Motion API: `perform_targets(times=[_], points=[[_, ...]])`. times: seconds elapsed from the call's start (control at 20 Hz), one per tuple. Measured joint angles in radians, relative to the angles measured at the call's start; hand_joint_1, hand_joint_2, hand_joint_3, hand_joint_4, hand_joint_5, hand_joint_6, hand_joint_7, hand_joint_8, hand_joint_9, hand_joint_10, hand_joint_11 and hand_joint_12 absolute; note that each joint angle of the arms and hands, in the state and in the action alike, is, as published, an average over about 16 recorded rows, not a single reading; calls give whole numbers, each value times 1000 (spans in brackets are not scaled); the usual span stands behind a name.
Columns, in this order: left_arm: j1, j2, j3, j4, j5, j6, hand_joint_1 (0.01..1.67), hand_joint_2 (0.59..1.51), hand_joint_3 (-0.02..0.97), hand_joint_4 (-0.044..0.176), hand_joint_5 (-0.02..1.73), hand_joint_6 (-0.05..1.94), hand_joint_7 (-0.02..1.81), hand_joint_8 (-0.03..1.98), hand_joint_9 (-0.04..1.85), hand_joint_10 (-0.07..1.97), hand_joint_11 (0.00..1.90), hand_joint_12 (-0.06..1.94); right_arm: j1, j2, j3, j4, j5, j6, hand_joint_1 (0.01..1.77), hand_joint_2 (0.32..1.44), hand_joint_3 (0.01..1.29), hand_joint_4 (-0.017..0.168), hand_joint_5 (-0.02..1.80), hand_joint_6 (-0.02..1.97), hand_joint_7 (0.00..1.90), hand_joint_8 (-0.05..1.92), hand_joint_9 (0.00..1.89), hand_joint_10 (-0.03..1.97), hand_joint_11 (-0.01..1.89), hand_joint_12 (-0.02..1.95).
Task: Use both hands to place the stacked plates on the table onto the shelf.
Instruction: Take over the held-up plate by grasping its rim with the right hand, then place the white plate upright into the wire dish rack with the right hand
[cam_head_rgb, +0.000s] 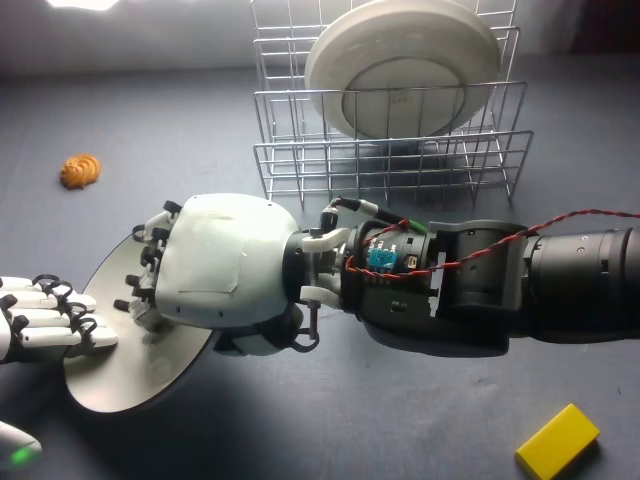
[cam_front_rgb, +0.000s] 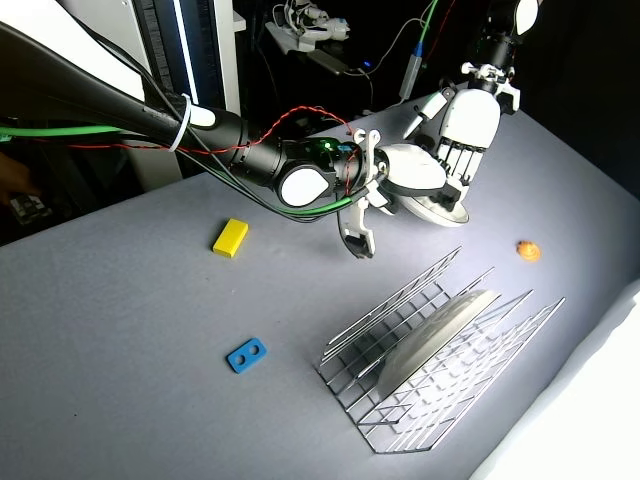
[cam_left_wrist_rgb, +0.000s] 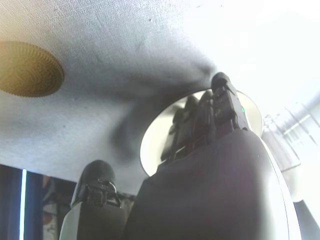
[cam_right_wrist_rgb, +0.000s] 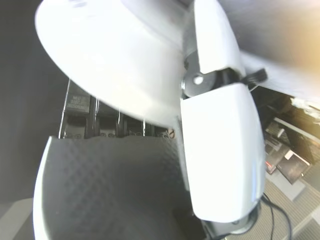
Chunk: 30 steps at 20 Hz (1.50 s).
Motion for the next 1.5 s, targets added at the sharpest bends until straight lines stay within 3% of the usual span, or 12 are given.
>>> perform_targets(times=[0.4, 0.8, 1.15, 1.5], points=[[-52, 12, 9, -14, 15, 3, 22, 1212, 16, -3, 67, -22, 58, -7, 7, -28, 21, 16, -8, -1, -6, 0, 21, -2, 1197, 981, 14, 1, 839, 550, 918, 589, 1124, 8, 662, 996], [-194, 51, 36, -53, 43, 6, 21, 1205, 16, 2, 105, 5, 87, -2, 43, -3, 20, 16, 4, 48, -58, 0, 5, 5, 1197, 973, 14, 6, 852, 604, 933, 779, 1176, 0, 643, 1068], [-349, 89, 68, -75, 48, 13, 20, 1203, 17, 2, 128, 16, 108, 1, 64, 11, 25, 17, 31, 165, -164, -17, -15, 21, 1198, 977, 14, 15, 887, 695, 971, 887, 1174, 0, 625, 1091], [-467, 112, 85, -47, 32, 23, 20, 1202, 17, 3, 134, 16, 118, 1, 76, 11, 27, 17, 79, 345, -305, -37, -23, 80, 1198, 989, 14, 19, 932, 846, 1016, 948, 1156, 0, 613, 1110]])
